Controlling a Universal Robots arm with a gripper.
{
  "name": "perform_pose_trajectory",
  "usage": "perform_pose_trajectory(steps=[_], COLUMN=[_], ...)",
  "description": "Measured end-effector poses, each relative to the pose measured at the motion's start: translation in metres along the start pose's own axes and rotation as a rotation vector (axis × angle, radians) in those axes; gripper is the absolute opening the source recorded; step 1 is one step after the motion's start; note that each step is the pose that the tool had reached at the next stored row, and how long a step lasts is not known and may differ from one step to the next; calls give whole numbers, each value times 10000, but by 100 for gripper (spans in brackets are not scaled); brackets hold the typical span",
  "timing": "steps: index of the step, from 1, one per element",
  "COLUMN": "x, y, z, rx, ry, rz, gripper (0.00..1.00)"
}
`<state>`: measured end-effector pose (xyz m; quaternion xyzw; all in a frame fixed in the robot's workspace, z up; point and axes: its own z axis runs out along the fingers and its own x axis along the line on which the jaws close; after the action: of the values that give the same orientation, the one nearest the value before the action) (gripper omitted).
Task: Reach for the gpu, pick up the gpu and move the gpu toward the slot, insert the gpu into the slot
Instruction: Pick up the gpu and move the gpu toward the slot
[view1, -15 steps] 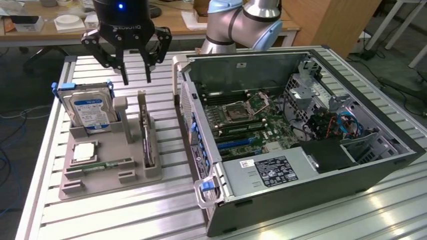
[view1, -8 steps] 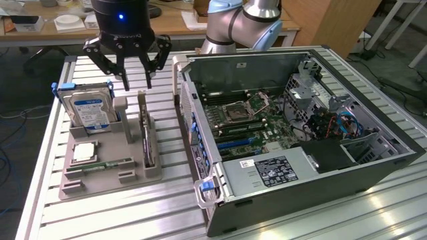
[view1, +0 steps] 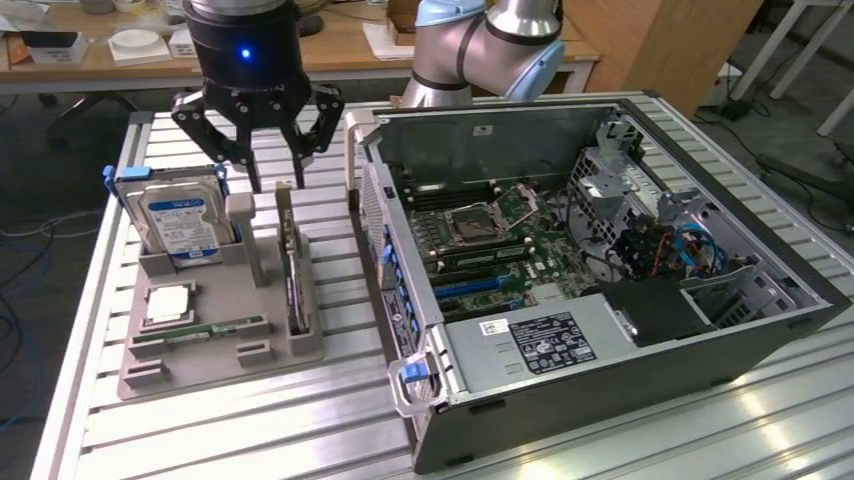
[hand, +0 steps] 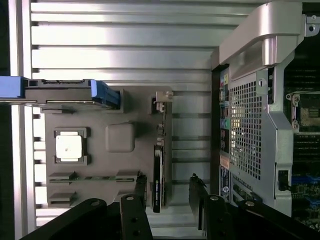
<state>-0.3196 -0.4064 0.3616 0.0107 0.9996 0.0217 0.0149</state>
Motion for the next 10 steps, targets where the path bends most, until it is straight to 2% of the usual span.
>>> perform_pose_trajectory(steps=[10], x=[3], y=[-26], z=[107], rx=[15], ry=[-4], rz=[-1], gripper=[47])
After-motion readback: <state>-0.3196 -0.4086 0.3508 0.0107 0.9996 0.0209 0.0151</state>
